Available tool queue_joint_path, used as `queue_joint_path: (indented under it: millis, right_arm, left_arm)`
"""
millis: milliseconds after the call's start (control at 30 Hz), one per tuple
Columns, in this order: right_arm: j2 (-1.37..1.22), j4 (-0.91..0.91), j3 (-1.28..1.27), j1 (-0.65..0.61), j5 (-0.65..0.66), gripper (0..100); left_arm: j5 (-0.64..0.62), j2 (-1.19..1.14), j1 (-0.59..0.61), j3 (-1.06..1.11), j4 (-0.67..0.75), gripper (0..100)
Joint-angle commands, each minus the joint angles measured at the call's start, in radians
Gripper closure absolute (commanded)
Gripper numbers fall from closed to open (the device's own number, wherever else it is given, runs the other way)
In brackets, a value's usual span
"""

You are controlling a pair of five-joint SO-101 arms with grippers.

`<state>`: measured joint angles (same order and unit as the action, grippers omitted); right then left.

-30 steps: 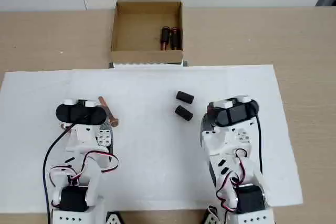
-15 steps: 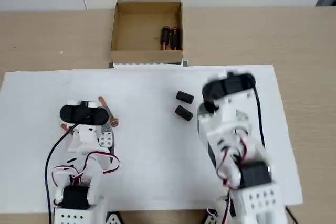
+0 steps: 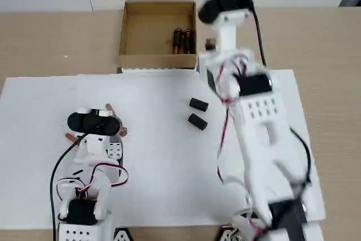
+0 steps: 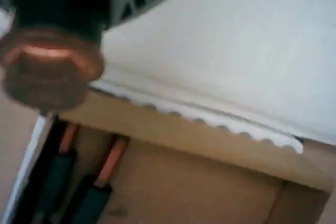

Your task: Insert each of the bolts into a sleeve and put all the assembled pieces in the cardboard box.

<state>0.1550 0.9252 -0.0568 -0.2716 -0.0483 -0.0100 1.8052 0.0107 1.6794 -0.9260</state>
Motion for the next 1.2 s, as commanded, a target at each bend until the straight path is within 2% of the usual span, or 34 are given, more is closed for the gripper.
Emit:
queue_joint_path:
  millis: [0, 200, 400, 767, 933, 1167]
  right_arm:
    - [-0.197, -0.004, 0.295, -0.004, 0.049, 99.5]
    - [-0.521, -0.058, 0.654, -0.004, 0.114, 99.5]
    - [-0.746, -0.174, 0.85, -0.031, 0.203, 99.5]
    - [-0.957, -0.341, 0.898, -0.124, 0.382, 97.7]
    - [-1.007, -0.36, 0.898, -0.151, 0.394, 85.5]
    - [-1.024, -0.36, 0.898, -0.162, 0.393, 85.2]
  left_arm:
    - [0.009, 0.011, -0.002, -0.005, 0.025, 99]
    - [0.008, 0.011, -0.002, -0.005, 0.025, 99]
    - [0.008, 0.011, -0.002, -0.005, 0.025, 99]
    - [0.006, 0.011, 0.002, -0.005, 0.025, 99]
    - [0.006, 0.011, 0.003, -0.005, 0.023, 99]
    - [0.006, 0.011, 0.003, -0.005, 0.023, 99]
